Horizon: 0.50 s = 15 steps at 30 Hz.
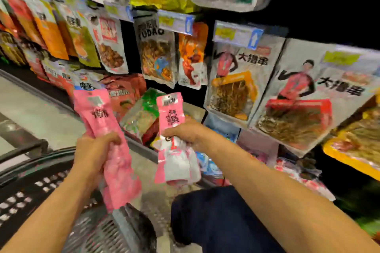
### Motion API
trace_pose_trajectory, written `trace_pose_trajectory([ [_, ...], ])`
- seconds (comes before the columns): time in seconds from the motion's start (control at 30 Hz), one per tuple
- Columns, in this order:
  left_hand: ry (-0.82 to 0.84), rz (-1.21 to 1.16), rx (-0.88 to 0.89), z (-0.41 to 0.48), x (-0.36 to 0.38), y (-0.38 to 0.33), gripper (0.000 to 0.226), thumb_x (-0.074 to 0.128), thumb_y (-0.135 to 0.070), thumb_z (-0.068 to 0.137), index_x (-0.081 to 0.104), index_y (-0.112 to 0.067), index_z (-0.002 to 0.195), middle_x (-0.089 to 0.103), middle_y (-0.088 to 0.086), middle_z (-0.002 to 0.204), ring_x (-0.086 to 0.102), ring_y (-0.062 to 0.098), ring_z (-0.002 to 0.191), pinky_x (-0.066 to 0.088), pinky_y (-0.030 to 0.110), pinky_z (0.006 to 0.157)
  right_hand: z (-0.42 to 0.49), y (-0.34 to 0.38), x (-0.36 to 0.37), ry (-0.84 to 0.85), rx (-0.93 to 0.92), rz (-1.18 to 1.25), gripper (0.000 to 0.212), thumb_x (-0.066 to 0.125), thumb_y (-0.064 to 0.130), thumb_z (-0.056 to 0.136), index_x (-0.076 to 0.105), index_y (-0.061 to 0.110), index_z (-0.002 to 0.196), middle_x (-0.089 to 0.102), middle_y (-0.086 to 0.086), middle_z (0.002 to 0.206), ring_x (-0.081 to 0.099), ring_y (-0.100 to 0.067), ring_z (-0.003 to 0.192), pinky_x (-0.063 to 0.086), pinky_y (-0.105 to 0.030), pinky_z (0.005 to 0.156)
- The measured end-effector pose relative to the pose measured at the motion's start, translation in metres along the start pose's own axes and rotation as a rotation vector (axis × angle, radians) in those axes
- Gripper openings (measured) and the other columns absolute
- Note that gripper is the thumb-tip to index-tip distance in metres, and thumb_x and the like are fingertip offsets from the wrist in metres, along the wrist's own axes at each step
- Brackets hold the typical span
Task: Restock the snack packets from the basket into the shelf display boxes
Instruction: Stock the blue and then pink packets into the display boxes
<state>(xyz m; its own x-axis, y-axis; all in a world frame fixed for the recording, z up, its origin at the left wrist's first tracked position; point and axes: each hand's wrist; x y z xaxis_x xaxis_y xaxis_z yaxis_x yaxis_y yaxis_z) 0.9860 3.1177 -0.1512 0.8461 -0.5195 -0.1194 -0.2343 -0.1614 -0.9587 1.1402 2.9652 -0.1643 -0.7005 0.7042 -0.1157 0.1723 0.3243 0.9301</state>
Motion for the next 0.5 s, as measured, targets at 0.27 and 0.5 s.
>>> trace_pose_trajectory([
  [0.27, 0.377, 0.135, -0.048, 0.011, 0.152, 0.036, 0.044, 0.074, -0.011, 0.056, 0.069, 0.003, 0.098, 0.067, 0.018, 0.073, 0.058, 0.024, 0.054, 0.052, 0.033, 0.058, -0.017, -0.121, -0.149, -0.417, 0.183, 0.067, 0.025, 0.078, 0.002, 0.074, 0.070, 0.013, 0.095, 0.073, -0.010, 0.096, 0.064, -0.021, 0.082, 0.054, -0.031, 0.075],
  [0.5, 0.494, 0.125, -0.171, 0.048, 0.233, 0.112, 0.019, 0.075, -0.003, 0.071, 0.068, -0.010, 0.087, 0.070, 0.020, 0.076, 0.064, 0.026, 0.050, 0.059, 0.045, 0.061, -0.008, -0.250, -0.224, -0.831, 0.329, 0.120, 0.020, 0.079, 0.005, 0.077, 0.064, 0.013, 0.088, 0.069, -0.009, 0.089, 0.062, -0.004, 0.056, 0.053, -0.021, 0.058],
])
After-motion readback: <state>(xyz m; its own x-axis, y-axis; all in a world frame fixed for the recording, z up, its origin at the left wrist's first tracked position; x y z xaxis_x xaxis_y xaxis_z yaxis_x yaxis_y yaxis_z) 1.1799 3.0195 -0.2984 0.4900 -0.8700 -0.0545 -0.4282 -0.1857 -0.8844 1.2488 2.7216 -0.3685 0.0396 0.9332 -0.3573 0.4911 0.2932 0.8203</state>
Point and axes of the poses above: each hand's wrist, its own z-axis towards the middle knuckle, its own x-axis out of the palm, y = z × x
